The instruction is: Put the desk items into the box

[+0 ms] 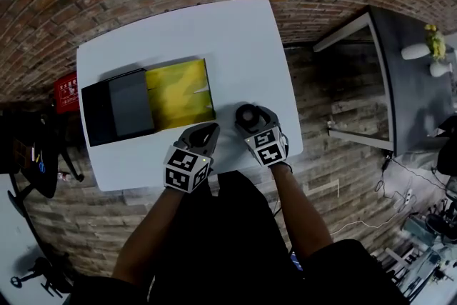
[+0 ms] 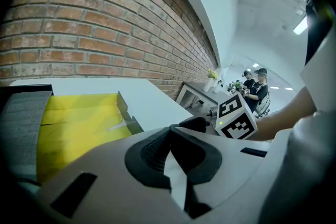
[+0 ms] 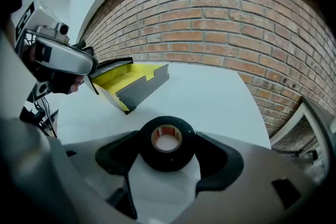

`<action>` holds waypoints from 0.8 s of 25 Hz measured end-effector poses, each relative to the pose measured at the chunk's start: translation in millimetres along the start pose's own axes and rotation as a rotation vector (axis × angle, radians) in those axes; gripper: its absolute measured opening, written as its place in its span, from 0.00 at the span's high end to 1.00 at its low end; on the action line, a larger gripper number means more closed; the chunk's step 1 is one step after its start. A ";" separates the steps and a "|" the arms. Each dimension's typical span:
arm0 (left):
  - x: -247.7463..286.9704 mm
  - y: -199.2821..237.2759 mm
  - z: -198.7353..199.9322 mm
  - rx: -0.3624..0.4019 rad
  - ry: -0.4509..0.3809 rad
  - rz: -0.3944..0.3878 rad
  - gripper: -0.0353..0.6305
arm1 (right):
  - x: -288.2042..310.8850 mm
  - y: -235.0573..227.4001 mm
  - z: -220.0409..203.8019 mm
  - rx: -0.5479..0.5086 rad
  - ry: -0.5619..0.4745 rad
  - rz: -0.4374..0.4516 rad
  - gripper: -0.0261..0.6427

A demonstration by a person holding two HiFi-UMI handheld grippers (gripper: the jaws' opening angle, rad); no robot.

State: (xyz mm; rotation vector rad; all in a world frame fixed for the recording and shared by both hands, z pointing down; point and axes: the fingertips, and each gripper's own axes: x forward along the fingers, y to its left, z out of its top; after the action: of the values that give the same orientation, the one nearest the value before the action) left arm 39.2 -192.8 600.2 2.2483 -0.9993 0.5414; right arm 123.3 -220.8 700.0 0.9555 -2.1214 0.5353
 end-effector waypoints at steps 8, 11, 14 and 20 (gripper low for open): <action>-14.4 12.9 10.7 -0.004 -0.035 0.031 0.93 | -14.1 2.6 16.9 0.008 -0.046 0.007 0.45; -21.3 16.7 15.6 -0.003 -0.052 0.040 0.93 | -19.6 4.8 23.8 0.004 -0.062 0.011 0.45; -29.4 22.6 18.5 0.002 -0.067 0.051 0.93 | -27.4 7.7 36.8 0.001 -0.095 0.013 0.45; -51.1 41.8 22.0 -0.013 -0.101 0.091 0.93 | -44.1 18.6 76.7 -0.024 -0.179 0.022 0.45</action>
State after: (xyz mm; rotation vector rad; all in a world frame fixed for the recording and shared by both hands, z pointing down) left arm -22.5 -203.3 569.9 2.2458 -1.1578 0.4623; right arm 94.2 -236.1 615.7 1.0000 -2.2943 0.4477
